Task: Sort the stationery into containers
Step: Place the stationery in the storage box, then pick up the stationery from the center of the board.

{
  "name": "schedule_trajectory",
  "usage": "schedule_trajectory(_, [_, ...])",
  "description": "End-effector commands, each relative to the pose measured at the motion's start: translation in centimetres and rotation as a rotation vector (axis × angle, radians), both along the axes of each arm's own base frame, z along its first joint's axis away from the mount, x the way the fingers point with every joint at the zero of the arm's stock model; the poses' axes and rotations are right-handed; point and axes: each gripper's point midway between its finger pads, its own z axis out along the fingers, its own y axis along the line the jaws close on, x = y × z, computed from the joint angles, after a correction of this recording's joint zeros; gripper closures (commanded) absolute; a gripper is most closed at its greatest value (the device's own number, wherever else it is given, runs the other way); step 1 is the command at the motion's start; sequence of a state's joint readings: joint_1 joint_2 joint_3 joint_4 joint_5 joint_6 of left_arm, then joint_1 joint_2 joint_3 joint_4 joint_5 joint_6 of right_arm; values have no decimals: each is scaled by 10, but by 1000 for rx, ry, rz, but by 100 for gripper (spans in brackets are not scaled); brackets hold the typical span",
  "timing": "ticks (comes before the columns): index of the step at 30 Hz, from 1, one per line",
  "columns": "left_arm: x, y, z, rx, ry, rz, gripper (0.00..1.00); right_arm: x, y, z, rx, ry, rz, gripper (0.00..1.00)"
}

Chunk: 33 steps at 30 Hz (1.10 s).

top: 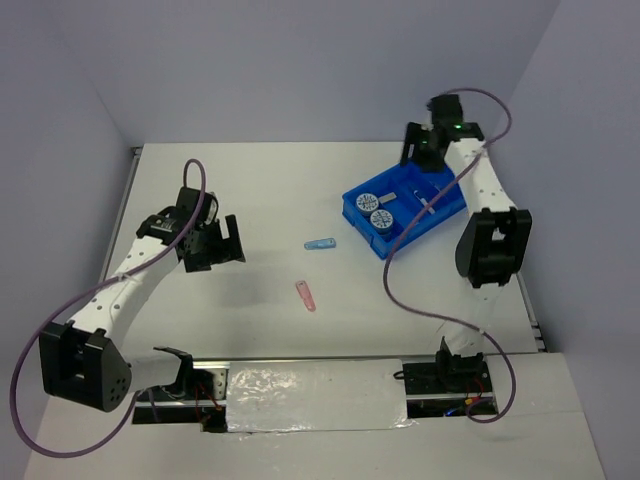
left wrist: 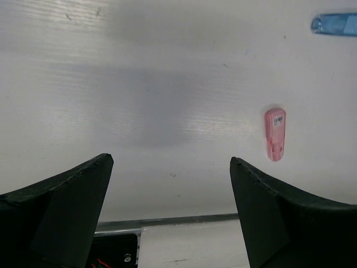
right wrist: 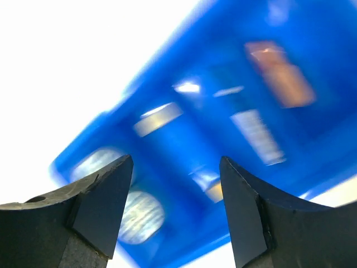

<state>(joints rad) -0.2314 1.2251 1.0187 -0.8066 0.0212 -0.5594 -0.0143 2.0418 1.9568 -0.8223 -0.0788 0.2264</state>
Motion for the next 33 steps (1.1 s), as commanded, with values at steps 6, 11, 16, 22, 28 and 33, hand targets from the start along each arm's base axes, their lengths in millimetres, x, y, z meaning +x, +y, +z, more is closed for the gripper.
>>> schedule_trajectory(6, [24, 11, 27, 22, -86, 142, 1, -126, 252, 11, -155, -210, 922, 31])
schedule_trajectory(11, [22, 4, 22, 0, -60, 95, 1, -145, 278, -23, -288, -207, 1126, 31])
schedule_trajectory(16, [10, 2, 12, -20, -47, 79, 1, -134, 274, -57, -357, -111, 1188, 30])
schedule_trajectory(22, [-5, 6, 11, -13, -55, 68, 1, -129, 277, -96, -375, -10, 1203, 32])
schedule_trajectory(28, [-12, 11, 12, 5, -52, 79, 1, -136, 279, -126, -353, 49, 1221, 33])
schedule_trajectory(33, [-16, 12, 10, -1, -46, 88, 1, -147, 276, -151, -334, 117, 1233, 37])
